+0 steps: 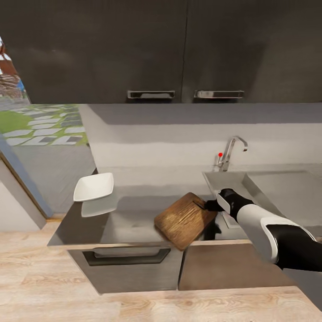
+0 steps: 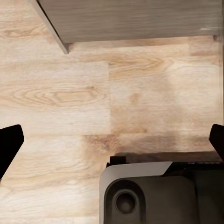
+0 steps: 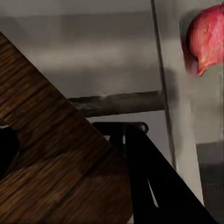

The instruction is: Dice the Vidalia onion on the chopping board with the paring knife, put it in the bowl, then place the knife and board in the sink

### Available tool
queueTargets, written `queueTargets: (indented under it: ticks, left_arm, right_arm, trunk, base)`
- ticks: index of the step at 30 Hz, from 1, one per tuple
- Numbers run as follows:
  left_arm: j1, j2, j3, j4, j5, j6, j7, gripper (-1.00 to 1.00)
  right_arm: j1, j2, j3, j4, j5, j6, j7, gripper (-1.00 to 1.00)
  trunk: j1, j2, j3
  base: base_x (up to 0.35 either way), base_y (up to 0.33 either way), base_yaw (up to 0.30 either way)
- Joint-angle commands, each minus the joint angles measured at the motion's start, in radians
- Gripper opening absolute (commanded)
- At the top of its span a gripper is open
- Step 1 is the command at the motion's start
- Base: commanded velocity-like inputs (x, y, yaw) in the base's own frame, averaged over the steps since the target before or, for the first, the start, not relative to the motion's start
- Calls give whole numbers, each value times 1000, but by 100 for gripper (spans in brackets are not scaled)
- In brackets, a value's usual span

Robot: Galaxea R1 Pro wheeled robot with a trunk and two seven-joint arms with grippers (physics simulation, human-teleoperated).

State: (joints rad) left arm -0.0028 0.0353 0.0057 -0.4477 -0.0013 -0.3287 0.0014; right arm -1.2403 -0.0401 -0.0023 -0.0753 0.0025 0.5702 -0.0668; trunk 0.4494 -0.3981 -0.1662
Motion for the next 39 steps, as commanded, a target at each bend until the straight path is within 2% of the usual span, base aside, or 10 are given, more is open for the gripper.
queueTargets:
  ticks: [1,9,19,26,29,31,34,35,38,39]
  left_arm:
    - [0,0,0,0,0,-3,0,100]
    - [0,0,0,0,0,-3,0,100]
    - [0,1,0,-1,-1,-3,0,100]
    - [0,2,1,0,0,-3,0,100]
    - [0,1,1,1,0,-3,0,100]
    - [0,1,1,1,0,-3,0,100]
    - [0,0,1,8,0,-3,0,100]
    - [0,0,1,11,0,-3,0,100]
    - [0,0,1,22,-1,-3,0,100]
    - [0,0,1,24,-2,-3,0,100]
  right_arm:
    - [-1,0,-1,-1,-1,5,-5,-100]
    - [0,0,-1,-1,-3,5,-5,-100]
    - [-1,6,-2,-8,-7,5,-5,-100]
    - [-1,58,-5,-92,-3,8,-23,-100]
    - [-1,83,-6,-152,-3,28,-84,-100]
    - [-1,108,-7,-190,-9,45,-167,-100]
    - [-1,145,-19,-228,-59,53,-296,-100]
    - [-1,149,-25,-231,-74,54,-314,-100]
    - [-1,158,-64,-237,-174,57,-387,-100]
    - [-1,160,-75,-238,-219,59,-406,-100]
  trunk:
    - [1,-2,-1]
    - [1,-2,9]
    - [1,-2,20]
    - [1,-2,20]
    - [1,-2,20]
    - [1,-2,20]
    - [1,-2,20]
    - [1,-2,20]
    - [1,-2,20]
    - [1,-2,20]
  base:
    - [-5,9,-226]
    - [13,31,-226]
    - [102,249,-185]
    - [12,27,-9]
    - [1,2,-1]
    - [0,1,0]
    - [0,0,0]
    - [0,0,0]
    - [0,0,0]
    - [0,0,0]
